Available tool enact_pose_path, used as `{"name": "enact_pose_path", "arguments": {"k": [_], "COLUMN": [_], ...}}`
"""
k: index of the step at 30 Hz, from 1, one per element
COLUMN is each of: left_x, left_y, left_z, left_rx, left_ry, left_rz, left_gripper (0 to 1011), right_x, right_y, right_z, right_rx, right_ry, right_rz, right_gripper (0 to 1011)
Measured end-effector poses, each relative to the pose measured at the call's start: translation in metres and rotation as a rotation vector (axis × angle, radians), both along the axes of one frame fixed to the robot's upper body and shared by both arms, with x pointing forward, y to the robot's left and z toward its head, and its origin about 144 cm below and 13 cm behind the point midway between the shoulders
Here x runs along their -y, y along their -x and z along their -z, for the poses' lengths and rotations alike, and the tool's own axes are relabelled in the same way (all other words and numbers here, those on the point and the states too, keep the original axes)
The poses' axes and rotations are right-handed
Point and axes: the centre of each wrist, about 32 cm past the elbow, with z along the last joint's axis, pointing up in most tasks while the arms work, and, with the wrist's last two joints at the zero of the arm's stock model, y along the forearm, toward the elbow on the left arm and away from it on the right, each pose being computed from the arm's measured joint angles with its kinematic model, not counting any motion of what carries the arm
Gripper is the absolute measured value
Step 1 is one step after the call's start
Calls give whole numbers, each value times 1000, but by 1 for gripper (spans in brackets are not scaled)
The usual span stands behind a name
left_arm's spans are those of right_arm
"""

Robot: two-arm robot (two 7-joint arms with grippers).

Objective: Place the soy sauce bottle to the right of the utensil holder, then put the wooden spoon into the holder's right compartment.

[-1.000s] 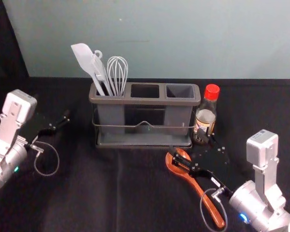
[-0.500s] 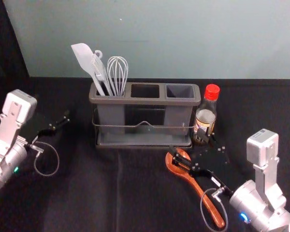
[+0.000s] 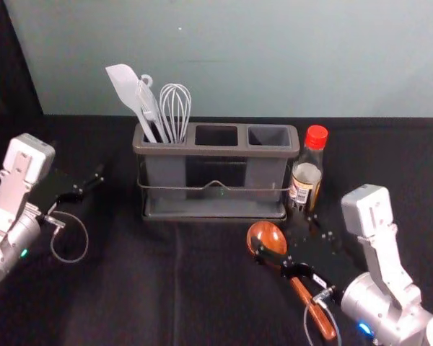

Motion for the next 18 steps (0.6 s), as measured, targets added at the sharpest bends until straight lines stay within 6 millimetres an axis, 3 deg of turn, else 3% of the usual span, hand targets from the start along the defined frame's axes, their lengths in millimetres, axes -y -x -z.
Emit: {"name": "enact_pose_path", "arguments": {"k": [11, 18], "left_x": [0, 0], "left_y": [0, 0], "left_z": [0, 0], "left_rx": [0, 0], "left_ry": [0, 0], "left_rz": [0, 0], "left_gripper": [1000, 1000], "right_x": [-8, -16], "right_y": [-9, -25], "right_z": [-48, -73], "right_rx": [-241, -368], "right_ry": [110, 173], "right_rz": [-7, 27], "right_gripper": [1002, 1002]}}
